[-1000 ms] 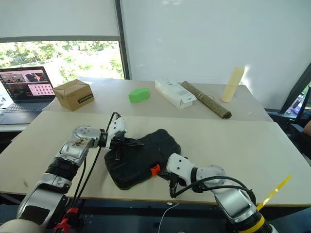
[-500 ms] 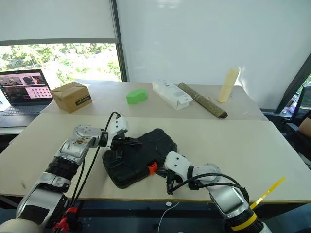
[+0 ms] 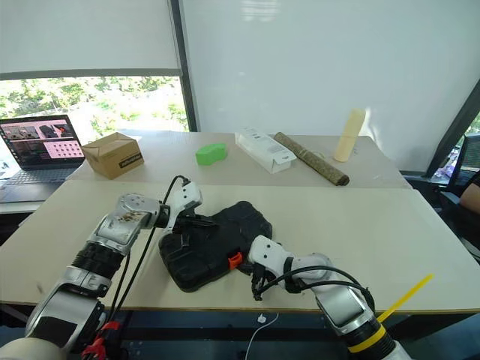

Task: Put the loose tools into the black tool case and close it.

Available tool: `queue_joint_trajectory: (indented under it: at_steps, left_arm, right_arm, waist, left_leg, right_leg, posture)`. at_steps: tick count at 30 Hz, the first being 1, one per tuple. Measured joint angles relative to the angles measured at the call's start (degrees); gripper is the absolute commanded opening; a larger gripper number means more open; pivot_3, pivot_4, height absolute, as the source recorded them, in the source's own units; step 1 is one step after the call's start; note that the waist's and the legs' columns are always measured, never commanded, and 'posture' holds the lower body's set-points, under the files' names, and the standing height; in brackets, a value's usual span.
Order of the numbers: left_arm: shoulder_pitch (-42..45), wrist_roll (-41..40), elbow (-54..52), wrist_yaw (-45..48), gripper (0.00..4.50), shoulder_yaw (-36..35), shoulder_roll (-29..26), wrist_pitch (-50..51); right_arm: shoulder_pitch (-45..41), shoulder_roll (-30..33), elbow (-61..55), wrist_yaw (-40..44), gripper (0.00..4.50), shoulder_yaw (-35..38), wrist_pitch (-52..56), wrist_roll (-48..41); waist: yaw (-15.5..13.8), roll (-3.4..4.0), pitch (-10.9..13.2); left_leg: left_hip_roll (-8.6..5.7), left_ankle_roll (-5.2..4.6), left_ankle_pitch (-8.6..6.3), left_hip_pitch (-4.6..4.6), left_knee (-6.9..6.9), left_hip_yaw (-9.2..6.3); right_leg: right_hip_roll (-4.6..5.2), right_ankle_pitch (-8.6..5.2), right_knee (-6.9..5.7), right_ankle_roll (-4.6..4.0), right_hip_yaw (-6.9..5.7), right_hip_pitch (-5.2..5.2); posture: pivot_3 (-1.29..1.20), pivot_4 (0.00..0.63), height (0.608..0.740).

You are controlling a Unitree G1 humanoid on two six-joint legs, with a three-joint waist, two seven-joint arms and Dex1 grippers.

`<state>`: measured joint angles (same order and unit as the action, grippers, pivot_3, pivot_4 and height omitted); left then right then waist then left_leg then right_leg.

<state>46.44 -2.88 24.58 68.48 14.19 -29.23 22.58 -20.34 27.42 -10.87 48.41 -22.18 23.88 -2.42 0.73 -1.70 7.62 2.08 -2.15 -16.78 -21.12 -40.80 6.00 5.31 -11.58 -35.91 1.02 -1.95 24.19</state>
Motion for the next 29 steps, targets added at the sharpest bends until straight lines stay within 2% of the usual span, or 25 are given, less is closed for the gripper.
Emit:
queue_joint_trajectory:
  at_steps: [9, 13, 17, 19, 20, 21, 26, 27, 29]
  left_arm:
    - [-1.0, -0.1, -1.4, -0.7, 0.03, -0.5, -0.1, 0.6]
    - [-5.4, -4.2, -1.4, -0.6, 0.03, -5.0, 0.4, -6.0]
    - [-11.5, -11.0, -3.2, 3.0, 1.13, -12.1, -2.0, -13.2]
    - [-15.5, -12.8, -4.2, 4.2, 2.11, -15.9, -7.0, -15.4]
    - [-16.3, -12.8, -4.0, 4.2, 2.26, -16.6, -8.0, -15.5]
    - [-17.3, -13.2, -3.8, 4.3, 2.64, -17.9, -8.8, -16.2]
    - [-27.0, -13.2, -5.0, 3.3, 4.45, -24.7, -15.2, -27.1]
    - [-30.4, -12.9, -5.1, 2.9, 4.5, -25.6, -15.9, -28.5]
    - [-35.2, -13.0, -4.9, 2.5, 4.5, -26.9, -16.1, -30.0]
  right_arm:
    - [-0.5, -0.5, 1.3, 0.3, 0.05, -0.3, -0.1, 0.0]
    - [1.7, 1.8, -2.8, 1.0, 0.05, 3.2, -0.2, -1.8]
    - [8.4, 4.9, -8.5, 1.9, 1.16, 13.1, -1.2, -8.4]
    - [13.1, 7.9, -9.9, 3.2, 2.06, 18.8, -3.6, -10.6]
    - [13.8, 8.5, -9.9, 3.4, 2.2, 19.7, -4.1, -10.8]
    - [14.6, 9.1, -9.7, 3.7, 2.56, 21.0, -4.9, -10.9]
    - [20.0, 11.8, -7.0, 11.4, 4.3, 28.3, -19.7, -15.1]
    - [20.9, 12.7, -5.4, 13.5, 4.46, 29.9, -22.0, -16.6]
    - [21.6, 14.4, -1.6, 15.6, 4.46, 32.9, -22.6, -18.6]
  waist:
    - [0.0, 0.02, 0.0]
    - [0.0, 0.05, 0.0]
    - [0.1, 0.03, 0.0]
    - [0.3, 0.04, 0.1]
    - [0.3, 0.04, 0.1]
    - [0.1, 0.06, 0.1]
    - [0.0, 0.14, 0.2]
    - [0.0, 0.21, 0.2]
    - [-0.1, 0.13, 0.3]
  left_leg:
    - [0.06, 0.0, 0.0, -0.01, 0.04, -0.01]
    - [0.09, -0.03, -0.04, -0.08, 0.17, 0.02]
    - [0.08, -0.05, -0.08, -0.24, 0.59, 0.08]
    - [0.05, -0.05, -0.08, -0.26, 0.89, 0.16]
    - [0.05, -0.05, -0.08, -0.26, 0.95, 0.17]
    - [0.04, -0.04, -0.08, -0.33, 0.97, 0.16]
    - [0.05, -0.08, -0.12, -0.5, 1.02, 0.19]
    - [0.03, -0.11, -0.15, -0.52, 1.02, 0.24]
    - [0.0, -0.19, -0.19, -0.6, 0.97, 0.28]
  right_leg:
    - [0.01, -0.04, 0.0, -0.05, 0.02, 0.04]
    - [0.04, -0.02, 0.04, -0.14, 0.04, 0.17]
    - [0.08, 0.08, 0.25, -0.4, 0.0, 0.36]
    - [0.06, 0.07, 0.38, -0.43, 0.02, 0.49]
    - [0.05, 0.07, 0.44, -0.43, 0.02, 0.52]
    - [0.04, 0.07, 0.51, -0.43, -0.04, 0.55]
    - [0.1, 0.1, 0.86, -0.36, -0.11, 0.59]
    - [0.17, 0.11, 0.9, -0.32, -0.1, 0.59]
    - [0.28, 0.14, 0.91, -0.24, -0.11, 0.64]
  posture:
    - [0.0, 0.15, 0.74]
    - [0.0, 0.15, 0.74]
    - [0.0, 0.15, 0.74]
    - [0.0, 0.15, 0.74]
    - [0.0, 0.15, 0.74]
    - [0.0, 0.15, 0.74]
    - [0.0, 0.15, 0.74]
    - [0.0, 0.15, 0.74]
    - [0.0, 0.15, 0.74]
